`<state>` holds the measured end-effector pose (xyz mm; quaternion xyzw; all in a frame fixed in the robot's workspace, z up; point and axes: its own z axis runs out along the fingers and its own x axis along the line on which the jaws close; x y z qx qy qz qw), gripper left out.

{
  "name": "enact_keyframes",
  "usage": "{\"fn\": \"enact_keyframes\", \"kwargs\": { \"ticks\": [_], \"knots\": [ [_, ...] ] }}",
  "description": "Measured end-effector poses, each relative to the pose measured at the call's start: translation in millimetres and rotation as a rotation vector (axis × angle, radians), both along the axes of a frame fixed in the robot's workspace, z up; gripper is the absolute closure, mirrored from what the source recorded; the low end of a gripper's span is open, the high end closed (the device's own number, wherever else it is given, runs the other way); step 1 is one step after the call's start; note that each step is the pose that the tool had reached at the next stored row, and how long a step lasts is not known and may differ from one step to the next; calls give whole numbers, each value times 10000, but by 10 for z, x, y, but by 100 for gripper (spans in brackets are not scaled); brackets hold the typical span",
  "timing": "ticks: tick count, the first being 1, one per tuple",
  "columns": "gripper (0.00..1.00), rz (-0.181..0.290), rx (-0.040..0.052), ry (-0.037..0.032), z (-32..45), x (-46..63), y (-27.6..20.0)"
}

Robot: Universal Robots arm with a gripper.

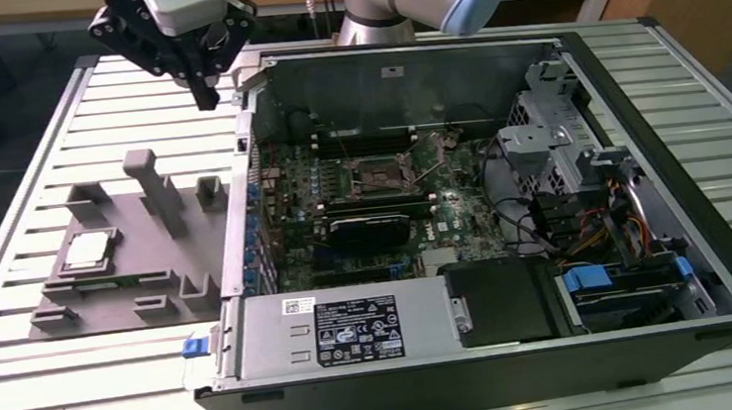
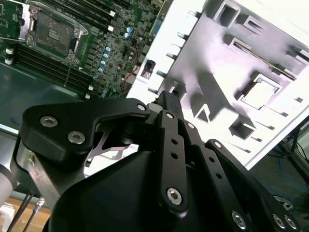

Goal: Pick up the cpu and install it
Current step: 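Reach for the cpu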

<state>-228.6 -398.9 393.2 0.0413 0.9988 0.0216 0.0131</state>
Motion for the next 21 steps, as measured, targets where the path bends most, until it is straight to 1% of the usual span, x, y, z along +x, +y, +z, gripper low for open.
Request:
{"fn": "enact_keyframes", "kwargs": {
  "ticks": [14, 21],
  "knots": [
    [89, -20, 1, -1, -5, -189, 0],
    [89, -38, 1, -1, -42, -363, 0]
  ]
}}
